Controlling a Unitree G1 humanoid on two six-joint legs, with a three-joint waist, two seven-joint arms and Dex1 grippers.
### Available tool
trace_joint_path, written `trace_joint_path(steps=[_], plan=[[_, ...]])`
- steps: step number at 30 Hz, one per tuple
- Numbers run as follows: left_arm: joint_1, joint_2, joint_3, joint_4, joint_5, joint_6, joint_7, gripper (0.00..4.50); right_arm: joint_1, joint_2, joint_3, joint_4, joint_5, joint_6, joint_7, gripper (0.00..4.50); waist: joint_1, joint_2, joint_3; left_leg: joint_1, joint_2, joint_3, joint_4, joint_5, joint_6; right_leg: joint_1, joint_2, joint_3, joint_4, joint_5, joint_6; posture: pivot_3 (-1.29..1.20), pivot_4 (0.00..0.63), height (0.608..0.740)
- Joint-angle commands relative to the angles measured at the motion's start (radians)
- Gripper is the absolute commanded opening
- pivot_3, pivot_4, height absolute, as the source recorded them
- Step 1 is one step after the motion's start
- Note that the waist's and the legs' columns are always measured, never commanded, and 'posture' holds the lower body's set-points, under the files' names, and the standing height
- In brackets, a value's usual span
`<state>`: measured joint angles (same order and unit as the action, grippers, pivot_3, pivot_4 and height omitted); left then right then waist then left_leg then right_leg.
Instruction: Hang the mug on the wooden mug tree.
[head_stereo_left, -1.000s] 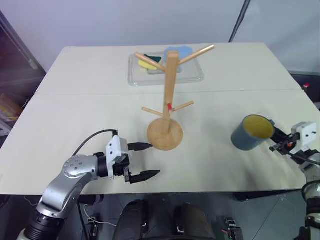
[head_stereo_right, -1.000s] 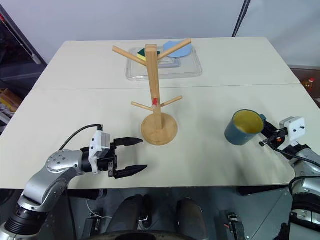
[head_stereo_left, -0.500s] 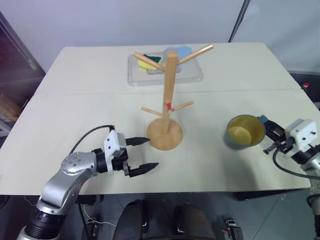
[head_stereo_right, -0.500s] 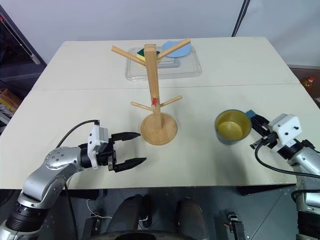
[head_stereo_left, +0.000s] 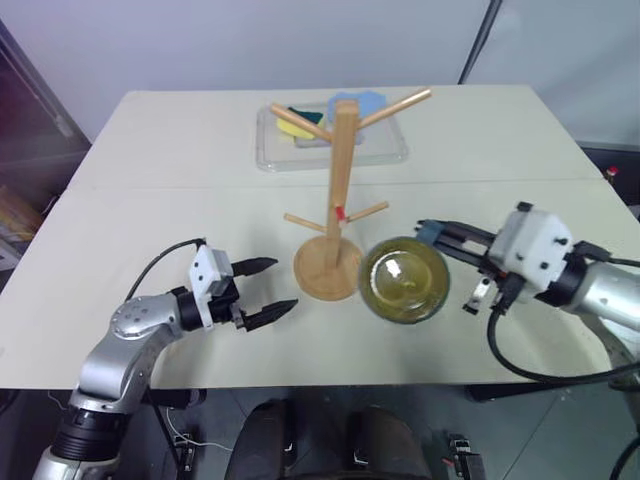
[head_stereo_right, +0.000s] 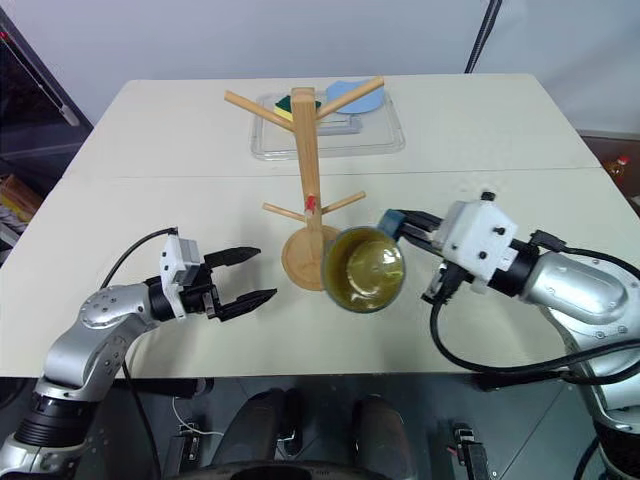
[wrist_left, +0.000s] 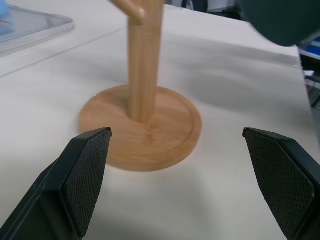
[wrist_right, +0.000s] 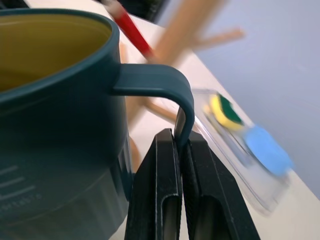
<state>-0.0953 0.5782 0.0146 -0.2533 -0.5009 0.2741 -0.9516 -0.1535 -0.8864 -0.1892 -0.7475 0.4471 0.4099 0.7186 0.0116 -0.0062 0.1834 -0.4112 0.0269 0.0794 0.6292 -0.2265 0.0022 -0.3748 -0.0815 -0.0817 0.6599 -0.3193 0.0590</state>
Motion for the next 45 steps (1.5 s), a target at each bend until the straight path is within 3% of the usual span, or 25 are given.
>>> trace_joint_path(steps=[1,16,45], plan=[[-0.005,0.0,0.028,-0.016,-0.004,-0.02,0.007,4.5,-0.072,-0.013,0.047,-0.057,0.004,0.072,-0.031,0.07,0.0,-0.001,0.0,0.0,0.0,0.0,0.0,0.0,0.0,0.0,0.0,0.0,0.0,0.0,0.0,0.0,0.15,0.74],[-0.007,0.015,0.071,-0.02,-0.011,-0.011,0.027,4.5,-0.326,0.025,0.216,-0.102,-0.039,0.306,-0.122,0.07,-0.004,-0.001,0.001,-0.011,0.0,0.0,0.002,0.0,0.001,-0.01,-0.001,0.0,0.0,0.001,-0.001,0.0,0.15,0.74],[-0.015,-0.013,0.049,0.001,-0.001,-0.023,0.023,4.5,-0.534,0.11,0.37,-0.165,-0.06,0.654,-0.227,0.07,-0.01,-0.001,0.0,-0.015,0.0,0.0,0.005,0.0,0.001,-0.015,0.0,0.0,0.005,0.002,0.0,0.0,0.15,0.74]])
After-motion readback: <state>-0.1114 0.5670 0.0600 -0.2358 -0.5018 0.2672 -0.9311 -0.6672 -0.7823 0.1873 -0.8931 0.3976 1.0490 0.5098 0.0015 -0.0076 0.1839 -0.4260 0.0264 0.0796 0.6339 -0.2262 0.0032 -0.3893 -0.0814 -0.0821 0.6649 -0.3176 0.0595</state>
